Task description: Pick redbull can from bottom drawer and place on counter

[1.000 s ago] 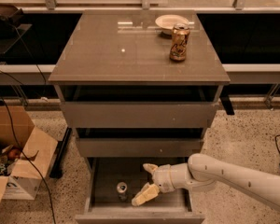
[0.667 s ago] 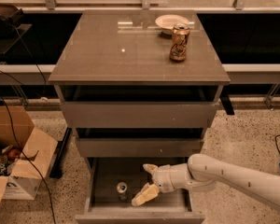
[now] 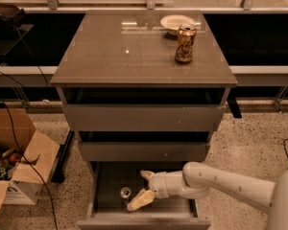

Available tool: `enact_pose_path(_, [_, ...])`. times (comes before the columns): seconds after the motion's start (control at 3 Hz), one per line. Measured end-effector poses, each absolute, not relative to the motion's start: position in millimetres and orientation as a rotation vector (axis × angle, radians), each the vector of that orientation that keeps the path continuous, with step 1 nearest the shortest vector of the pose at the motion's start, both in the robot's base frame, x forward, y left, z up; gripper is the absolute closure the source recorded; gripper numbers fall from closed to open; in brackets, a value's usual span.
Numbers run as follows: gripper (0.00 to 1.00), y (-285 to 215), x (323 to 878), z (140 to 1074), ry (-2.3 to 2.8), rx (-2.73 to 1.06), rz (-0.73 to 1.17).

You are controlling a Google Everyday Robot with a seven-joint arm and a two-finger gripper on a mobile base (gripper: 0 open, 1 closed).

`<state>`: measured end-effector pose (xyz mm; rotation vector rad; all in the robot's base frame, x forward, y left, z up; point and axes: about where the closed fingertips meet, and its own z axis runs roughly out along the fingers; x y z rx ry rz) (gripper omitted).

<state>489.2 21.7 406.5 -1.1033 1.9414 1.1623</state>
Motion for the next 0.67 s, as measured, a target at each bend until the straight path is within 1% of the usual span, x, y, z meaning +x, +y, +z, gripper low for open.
enact_pose_path(0.33, [0.0,53.8,505.6,358.9,1.937,-1.073,1.141])
enact_pose_path(0.67, [0.0,66.9,517.5,325.1,1.957,-1.045,1.086])
